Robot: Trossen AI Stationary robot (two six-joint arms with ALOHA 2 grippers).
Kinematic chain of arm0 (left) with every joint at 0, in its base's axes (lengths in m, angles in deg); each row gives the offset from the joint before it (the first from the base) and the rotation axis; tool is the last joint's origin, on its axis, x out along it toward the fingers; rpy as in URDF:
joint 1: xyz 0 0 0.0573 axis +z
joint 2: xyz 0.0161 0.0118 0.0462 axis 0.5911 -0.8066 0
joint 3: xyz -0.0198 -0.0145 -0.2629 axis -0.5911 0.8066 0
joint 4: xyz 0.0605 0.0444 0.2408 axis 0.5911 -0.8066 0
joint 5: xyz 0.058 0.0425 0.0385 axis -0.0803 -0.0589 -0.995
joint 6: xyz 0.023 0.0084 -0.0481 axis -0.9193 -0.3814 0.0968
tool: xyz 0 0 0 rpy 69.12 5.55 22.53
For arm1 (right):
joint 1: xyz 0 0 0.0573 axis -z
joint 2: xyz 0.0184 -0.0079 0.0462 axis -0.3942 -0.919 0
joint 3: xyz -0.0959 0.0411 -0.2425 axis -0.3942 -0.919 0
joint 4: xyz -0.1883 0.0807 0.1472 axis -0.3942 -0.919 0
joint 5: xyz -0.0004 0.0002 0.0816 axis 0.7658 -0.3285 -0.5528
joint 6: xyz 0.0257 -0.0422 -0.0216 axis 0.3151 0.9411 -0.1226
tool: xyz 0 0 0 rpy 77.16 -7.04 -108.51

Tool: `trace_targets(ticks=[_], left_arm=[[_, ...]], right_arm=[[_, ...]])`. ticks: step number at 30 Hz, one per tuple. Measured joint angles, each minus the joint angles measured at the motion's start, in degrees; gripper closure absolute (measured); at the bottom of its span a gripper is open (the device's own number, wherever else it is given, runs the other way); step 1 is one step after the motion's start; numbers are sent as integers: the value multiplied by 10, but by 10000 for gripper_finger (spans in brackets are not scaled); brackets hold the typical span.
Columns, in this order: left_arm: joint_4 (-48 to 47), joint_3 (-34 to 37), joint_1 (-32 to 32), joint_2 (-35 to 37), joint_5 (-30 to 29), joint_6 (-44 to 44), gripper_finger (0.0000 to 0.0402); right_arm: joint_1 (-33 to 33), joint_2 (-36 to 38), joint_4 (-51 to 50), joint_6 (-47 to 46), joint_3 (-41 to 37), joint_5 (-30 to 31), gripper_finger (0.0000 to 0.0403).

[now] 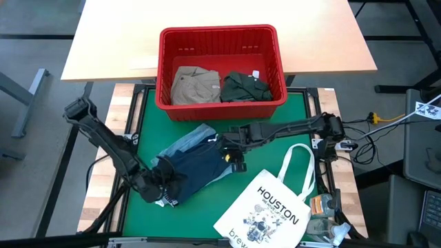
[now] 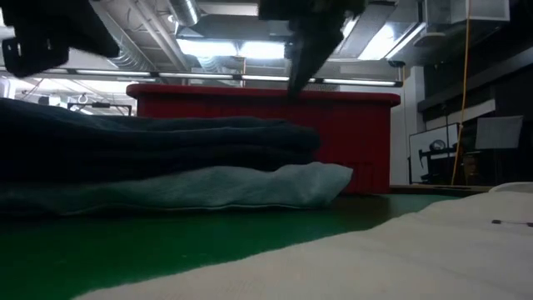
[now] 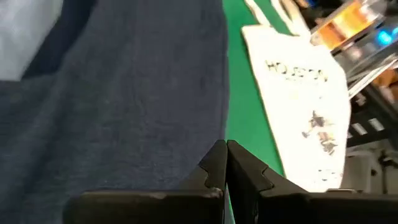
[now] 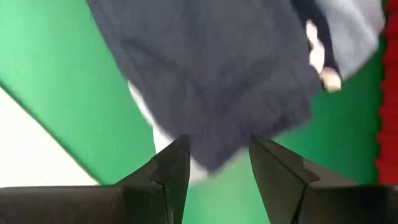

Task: Fold Laundry from Bin
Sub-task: Fold the gray shorts

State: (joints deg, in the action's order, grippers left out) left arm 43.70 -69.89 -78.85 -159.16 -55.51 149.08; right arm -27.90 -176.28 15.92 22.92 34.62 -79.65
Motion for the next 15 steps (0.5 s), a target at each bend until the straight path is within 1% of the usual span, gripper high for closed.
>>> trace_targets(ticks=[5, 15], left_arm=[[24, 0, 7, -45, 40, -9, 399], [33, 0, 6, -136, 141, -7, 399]], right_arm=[[-7, -33, 40, -1, 0, 0, 237], [-6, -115, 27, -1, 0, 0, 237]])
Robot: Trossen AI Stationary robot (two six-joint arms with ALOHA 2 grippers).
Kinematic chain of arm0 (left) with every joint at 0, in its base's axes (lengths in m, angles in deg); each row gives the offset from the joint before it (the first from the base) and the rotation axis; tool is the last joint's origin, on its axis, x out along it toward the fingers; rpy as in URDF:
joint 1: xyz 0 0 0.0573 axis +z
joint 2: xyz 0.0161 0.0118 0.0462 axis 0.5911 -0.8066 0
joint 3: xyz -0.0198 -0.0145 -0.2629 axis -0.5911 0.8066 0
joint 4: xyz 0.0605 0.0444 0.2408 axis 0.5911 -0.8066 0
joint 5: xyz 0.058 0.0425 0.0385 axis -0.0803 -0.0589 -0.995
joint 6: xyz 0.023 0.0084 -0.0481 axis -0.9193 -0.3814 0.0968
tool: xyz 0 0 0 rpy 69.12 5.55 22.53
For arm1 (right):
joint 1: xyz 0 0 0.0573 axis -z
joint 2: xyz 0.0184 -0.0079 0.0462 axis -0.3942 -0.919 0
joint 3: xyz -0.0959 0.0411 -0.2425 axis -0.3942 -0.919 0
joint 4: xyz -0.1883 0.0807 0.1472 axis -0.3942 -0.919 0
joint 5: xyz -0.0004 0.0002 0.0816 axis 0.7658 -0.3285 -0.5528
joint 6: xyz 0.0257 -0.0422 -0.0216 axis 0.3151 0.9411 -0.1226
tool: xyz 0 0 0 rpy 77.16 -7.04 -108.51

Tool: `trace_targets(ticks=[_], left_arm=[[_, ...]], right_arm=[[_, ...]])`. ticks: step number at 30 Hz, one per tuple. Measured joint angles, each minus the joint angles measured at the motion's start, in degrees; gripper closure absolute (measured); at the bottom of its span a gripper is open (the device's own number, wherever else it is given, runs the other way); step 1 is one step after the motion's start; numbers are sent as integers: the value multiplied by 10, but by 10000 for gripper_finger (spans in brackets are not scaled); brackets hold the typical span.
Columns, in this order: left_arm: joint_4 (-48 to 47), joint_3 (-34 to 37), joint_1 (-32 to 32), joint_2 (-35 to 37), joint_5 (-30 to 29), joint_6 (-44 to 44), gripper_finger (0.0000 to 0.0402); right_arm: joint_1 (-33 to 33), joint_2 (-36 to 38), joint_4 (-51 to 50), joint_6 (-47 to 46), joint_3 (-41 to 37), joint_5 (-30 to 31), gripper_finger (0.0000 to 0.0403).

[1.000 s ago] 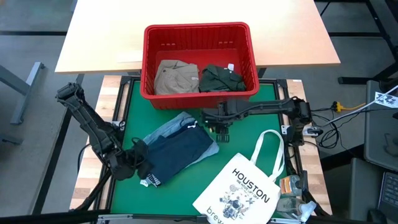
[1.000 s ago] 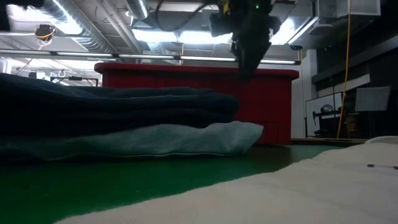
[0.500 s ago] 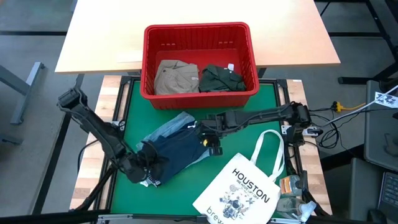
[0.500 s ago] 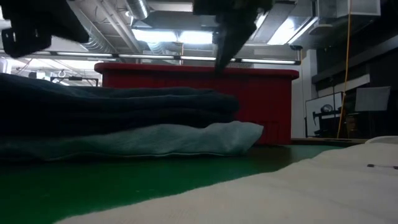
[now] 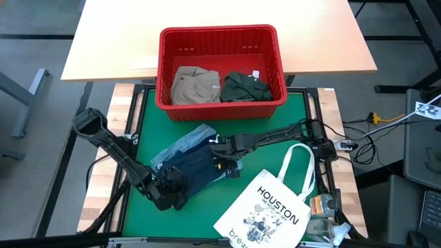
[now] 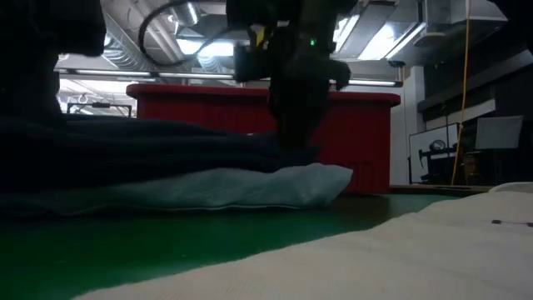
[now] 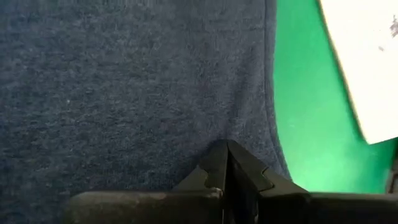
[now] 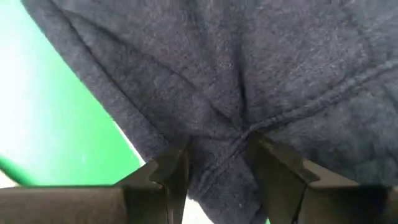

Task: Fold Laundry from Bin
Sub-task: Fold the gray shorts

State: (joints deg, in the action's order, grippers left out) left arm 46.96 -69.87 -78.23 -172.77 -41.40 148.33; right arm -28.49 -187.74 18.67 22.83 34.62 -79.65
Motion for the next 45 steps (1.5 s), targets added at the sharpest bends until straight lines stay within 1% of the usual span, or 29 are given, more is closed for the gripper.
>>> trace_targets(ticks=[3, 7, 12, 17, 20, 22, 28, 32, 36, 41, 45], left_arm=[[4, 0, 0, -9, 11, 0, 399], [4, 0, 0, -3, 15, 0, 399], [6, 0, 0, 14, 23, 0, 399], [5, -13, 1, 31, 13, -11, 399], [6, -16, 3, 41, -14, -24, 399], [6, -16, 5, 46, -42, -26, 399], [5, -16, 24, 44, -162, -36, 399], [-9, -16, 49, 44, -191, -50, 399], [-39, -16, 76, 43, -188, -50, 399], [-75, -16, 101, 43, -180, -49, 399], [-105, -16, 116, 43, -160, -49, 399]], right_arm=[[0, -9, -10, 2, 1, 0, 237], [0, -8, -13, 15, 1, 0, 237], [0, 13, -23, 17, 1, 0, 237], [0, 46, -18, 30, 1, 0, 237], [1, 56, 1, 30, 1, 2, 237], [1, 56, 21, 32, 1, 5, 237], [1, 47, 75, 53, 2, 6, 237], [1, 41, 113, 61, 2, 7, 237], [1, 31, 139, 62, 2, 7, 237], [5, 16, 136, 67, 1, 6, 237], [10, 4, 135, 75, 0, 11, 237]])
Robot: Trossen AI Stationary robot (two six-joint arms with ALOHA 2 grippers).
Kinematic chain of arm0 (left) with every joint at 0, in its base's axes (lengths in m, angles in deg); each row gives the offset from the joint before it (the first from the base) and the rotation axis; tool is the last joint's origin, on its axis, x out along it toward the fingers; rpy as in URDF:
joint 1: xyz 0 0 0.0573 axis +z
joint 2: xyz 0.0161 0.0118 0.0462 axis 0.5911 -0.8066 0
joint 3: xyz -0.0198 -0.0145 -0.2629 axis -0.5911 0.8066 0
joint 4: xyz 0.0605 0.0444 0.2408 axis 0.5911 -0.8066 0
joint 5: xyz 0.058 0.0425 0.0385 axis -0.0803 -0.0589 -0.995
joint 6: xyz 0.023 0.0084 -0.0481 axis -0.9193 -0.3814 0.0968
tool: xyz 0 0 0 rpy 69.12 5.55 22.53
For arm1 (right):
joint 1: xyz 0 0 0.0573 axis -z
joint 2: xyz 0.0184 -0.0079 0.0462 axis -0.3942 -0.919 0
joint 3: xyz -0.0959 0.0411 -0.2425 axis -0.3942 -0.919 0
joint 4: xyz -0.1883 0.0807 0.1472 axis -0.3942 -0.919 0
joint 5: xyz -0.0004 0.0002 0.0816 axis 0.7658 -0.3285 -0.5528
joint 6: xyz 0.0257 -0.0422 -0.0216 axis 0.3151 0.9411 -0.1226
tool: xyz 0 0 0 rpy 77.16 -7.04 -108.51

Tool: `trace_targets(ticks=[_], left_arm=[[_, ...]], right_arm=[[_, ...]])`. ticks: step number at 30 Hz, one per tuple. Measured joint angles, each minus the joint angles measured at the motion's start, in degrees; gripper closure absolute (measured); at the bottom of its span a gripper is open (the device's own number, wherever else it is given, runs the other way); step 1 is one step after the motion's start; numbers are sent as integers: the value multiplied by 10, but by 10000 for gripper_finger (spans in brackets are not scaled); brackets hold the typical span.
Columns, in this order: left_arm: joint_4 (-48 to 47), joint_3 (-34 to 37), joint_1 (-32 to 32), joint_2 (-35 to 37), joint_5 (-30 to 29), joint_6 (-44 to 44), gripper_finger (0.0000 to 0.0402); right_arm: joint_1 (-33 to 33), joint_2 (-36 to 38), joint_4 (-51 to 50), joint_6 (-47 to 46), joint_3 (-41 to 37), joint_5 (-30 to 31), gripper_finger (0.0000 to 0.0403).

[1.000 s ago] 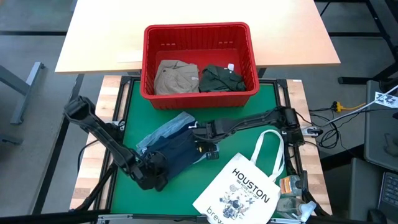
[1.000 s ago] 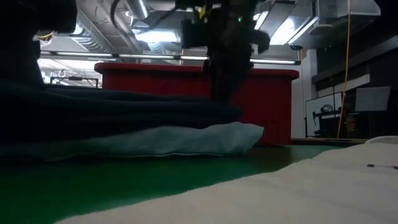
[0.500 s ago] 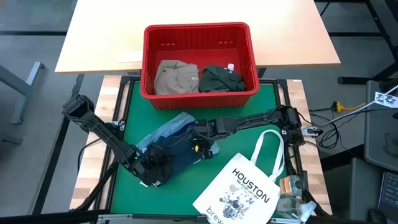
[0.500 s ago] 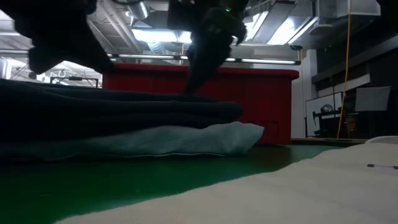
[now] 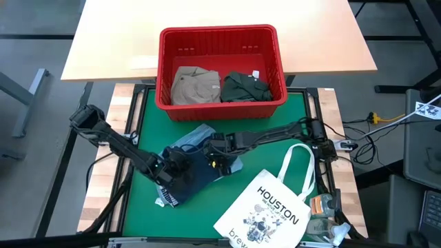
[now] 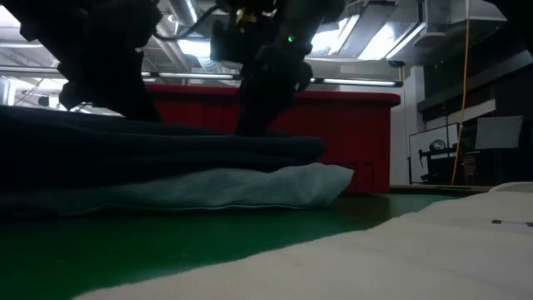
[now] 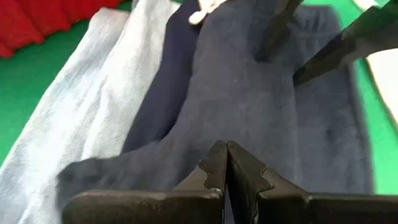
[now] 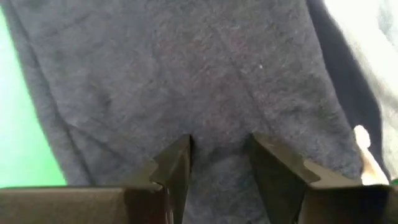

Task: Fold Laundry from Bin
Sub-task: Fold the gray shorts

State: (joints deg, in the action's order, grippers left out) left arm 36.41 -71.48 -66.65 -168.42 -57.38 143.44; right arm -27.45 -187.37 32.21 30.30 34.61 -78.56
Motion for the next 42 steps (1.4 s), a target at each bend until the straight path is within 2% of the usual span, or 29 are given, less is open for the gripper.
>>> trace_targets(ticks=[17, 23, 28, 36, 42], left_arm=[[-37, 0, 42, -71, 32, 4, 399], [-39, 0, 44, -73, 36, 3, 399], [-40, 0, 44, -73, 62, 3, 399], [-44, 0, 44, -24, 120, 3, 399], [-45, 0, 29, 43, 126, -2, 399]], right_arm=[[25, -33, 3, 0, 1, 4, 237], [24, -33, 1, 0, 1, 5, 237], [25, -33, -1, 3, 1, 6, 237], [24, -3, -41, 13, 1, 13, 237], [24, 34, -84, 12, 1, 14, 237]])
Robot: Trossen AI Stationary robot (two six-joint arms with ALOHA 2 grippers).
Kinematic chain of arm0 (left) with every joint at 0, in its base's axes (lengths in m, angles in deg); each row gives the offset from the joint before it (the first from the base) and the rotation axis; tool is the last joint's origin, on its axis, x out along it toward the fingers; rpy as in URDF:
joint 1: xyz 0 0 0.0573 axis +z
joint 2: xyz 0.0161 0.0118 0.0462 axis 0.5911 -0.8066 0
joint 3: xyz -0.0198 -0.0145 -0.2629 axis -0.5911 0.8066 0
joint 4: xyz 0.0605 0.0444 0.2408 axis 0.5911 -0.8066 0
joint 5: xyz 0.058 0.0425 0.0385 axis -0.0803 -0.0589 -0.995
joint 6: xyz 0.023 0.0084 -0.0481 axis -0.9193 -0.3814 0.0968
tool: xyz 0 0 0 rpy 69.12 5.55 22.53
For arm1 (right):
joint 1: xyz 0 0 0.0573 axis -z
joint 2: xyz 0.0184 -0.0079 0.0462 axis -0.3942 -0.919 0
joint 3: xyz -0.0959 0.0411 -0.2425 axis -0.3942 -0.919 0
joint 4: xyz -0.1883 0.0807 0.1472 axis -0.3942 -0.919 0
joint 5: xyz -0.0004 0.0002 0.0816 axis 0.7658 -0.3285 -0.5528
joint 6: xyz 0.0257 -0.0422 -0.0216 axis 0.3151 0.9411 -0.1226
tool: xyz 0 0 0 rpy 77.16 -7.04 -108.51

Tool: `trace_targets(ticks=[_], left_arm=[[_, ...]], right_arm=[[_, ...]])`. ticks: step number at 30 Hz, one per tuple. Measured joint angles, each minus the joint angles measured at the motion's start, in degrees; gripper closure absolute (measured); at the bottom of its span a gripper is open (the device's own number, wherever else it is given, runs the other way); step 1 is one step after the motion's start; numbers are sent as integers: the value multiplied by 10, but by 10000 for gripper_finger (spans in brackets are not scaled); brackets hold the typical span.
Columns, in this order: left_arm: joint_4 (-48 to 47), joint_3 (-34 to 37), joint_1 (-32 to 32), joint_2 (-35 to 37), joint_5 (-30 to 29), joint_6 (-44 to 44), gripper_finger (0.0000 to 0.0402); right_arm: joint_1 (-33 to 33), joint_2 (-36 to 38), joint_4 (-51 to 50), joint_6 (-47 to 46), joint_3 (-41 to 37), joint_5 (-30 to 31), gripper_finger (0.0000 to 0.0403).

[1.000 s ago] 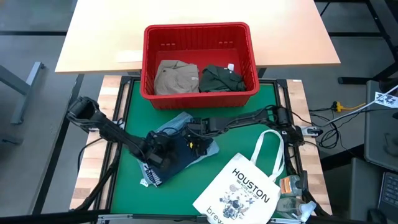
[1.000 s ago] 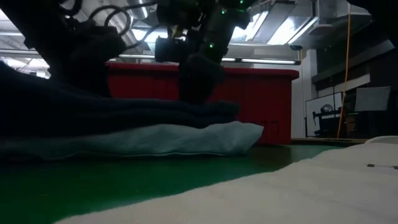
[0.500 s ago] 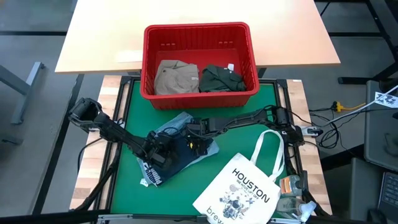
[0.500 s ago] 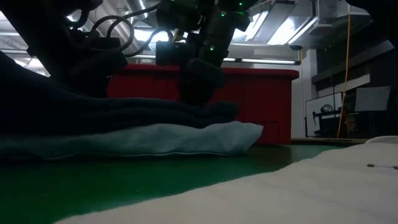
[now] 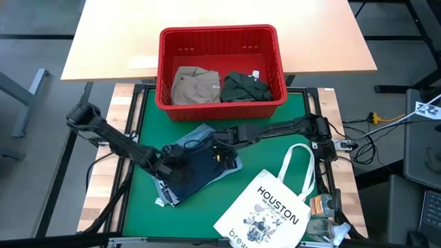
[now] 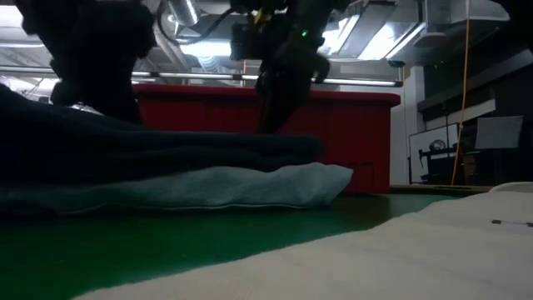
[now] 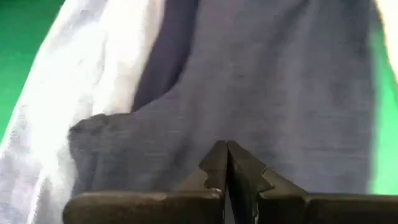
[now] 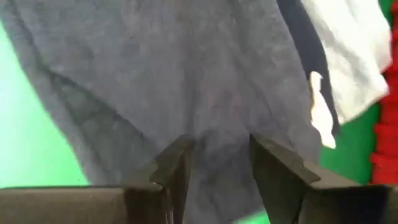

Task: Fold Laundry from Bin
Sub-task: Fold the gray shorts

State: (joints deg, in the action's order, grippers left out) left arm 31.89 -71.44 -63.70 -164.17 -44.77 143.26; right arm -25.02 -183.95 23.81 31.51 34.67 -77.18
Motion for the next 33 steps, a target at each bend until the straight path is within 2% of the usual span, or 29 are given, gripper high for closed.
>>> trace_targets(ticks=[5, 8, 13, 22, 33], left_arm=[[7, 0, -32, 44, 59, 1, 399], [41, 0, -57, 48, 68, 1, 399], [107, 0, -93, 33, 58, 1, 399], [181, 0, -124, -8, -14, 0, 399], [197, 0, -124, -88, -12, 4, 399]], right_arm=[[-9, 26, -45, -13, 0, 0, 237], [-21, 34, -58, -13, 0, -1, 237], [-53, 36, -59, -13, 0, -5, 237], [-99, 26, -46, -12, -2, -5, 237], [-101, 18, 73, -12, -96, -5, 237]])
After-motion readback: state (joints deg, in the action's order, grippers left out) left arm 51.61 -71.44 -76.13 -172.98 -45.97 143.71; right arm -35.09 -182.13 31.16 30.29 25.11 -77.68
